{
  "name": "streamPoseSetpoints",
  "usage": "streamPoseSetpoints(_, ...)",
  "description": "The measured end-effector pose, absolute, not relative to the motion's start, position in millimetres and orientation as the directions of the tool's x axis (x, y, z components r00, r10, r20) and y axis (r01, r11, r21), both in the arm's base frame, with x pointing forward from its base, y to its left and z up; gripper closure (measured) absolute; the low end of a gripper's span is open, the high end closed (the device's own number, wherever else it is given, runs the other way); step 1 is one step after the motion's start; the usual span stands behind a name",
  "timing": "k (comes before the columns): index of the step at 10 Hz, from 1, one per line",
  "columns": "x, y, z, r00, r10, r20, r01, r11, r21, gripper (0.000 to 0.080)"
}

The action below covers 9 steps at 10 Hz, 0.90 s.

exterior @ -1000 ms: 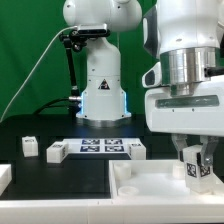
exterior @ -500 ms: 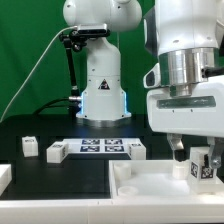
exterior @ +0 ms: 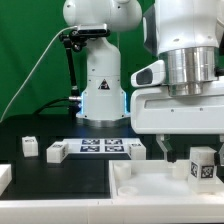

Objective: Assemble one leg

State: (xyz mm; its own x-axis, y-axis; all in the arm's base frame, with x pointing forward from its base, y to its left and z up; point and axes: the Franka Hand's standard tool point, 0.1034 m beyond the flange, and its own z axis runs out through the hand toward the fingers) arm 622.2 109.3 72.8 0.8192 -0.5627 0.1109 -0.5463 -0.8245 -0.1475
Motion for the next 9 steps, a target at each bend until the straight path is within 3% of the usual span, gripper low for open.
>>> streamPoseSetpoints(4,628.7,116.7,74.7,0.988,-0.099,0.121,-0.096,-0.995,-0.032,0.015)
streamPoseSetpoints(7,630.1,114.2,74.9,0.979,0.16,0.124,0.16,-0.987,0.01,0.015)
streamPoseSetpoints(8,630.1,114.4,74.9,0.982,0.142,0.124,0.142,-0.99,0.007,0.015)
streamPoseSetpoints(9,630.1,114.1,74.9,0.982,0.14,0.124,0.141,-0.99,0.007,0.0283)
